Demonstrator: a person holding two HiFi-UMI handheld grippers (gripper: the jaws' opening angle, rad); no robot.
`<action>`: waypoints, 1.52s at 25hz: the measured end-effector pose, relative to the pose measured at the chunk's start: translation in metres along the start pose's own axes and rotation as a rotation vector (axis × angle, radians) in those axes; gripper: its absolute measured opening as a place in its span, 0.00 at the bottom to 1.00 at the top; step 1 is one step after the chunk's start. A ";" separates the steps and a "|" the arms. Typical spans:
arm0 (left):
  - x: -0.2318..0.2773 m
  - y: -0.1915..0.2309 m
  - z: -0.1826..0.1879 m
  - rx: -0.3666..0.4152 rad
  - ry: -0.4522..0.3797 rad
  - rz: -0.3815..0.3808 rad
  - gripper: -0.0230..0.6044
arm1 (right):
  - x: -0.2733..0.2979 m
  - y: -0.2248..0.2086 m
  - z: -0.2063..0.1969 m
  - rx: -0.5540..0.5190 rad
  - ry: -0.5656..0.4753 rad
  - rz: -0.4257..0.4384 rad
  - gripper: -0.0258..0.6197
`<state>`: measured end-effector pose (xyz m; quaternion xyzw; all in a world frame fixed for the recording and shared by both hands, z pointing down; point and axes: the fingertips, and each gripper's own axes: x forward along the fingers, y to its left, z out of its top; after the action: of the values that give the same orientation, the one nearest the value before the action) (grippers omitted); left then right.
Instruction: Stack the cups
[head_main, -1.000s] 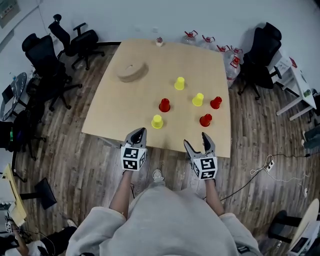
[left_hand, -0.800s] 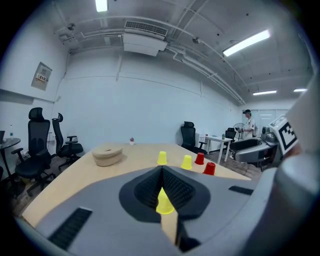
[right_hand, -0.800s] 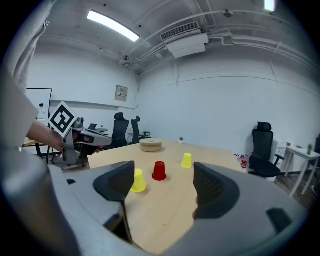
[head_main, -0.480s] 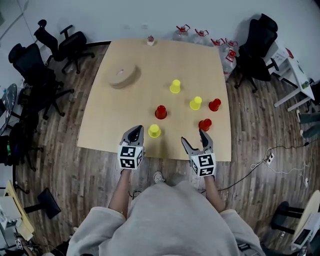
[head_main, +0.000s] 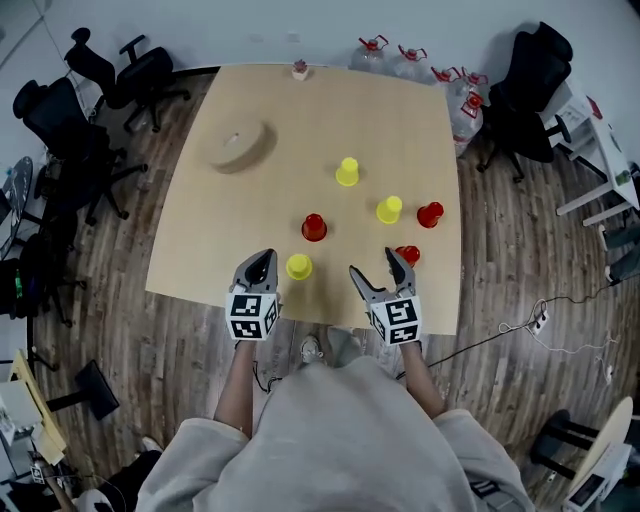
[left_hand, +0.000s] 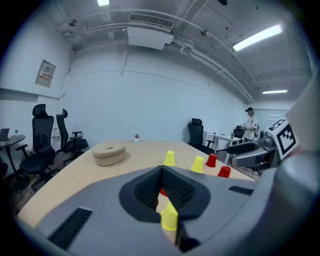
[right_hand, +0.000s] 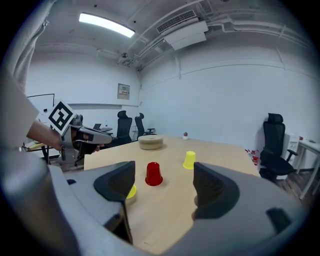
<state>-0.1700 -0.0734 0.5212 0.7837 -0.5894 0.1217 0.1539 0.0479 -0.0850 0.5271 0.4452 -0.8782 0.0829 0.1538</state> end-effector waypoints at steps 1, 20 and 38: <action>0.001 0.003 0.000 -0.004 0.001 0.013 0.06 | 0.007 0.000 0.002 -0.002 0.000 0.015 0.58; -0.040 0.033 -0.017 -0.072 0.040 0.199 0.06 | 0.168 0.053 -0.032 -0.017 0.165 0.274 0.54; -0.026 0.045 -0.013 -0.075 0.054 0.189 0.06 | 0.184 0.044 -0.038 -0.053 0.217 0.274 0.40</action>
<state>-0.2205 -0.0566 0.5277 0.7148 -0.6603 0.1348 0.1868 -0.0823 -0.1879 0.6256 0.3054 -0.9109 0.1275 0.2465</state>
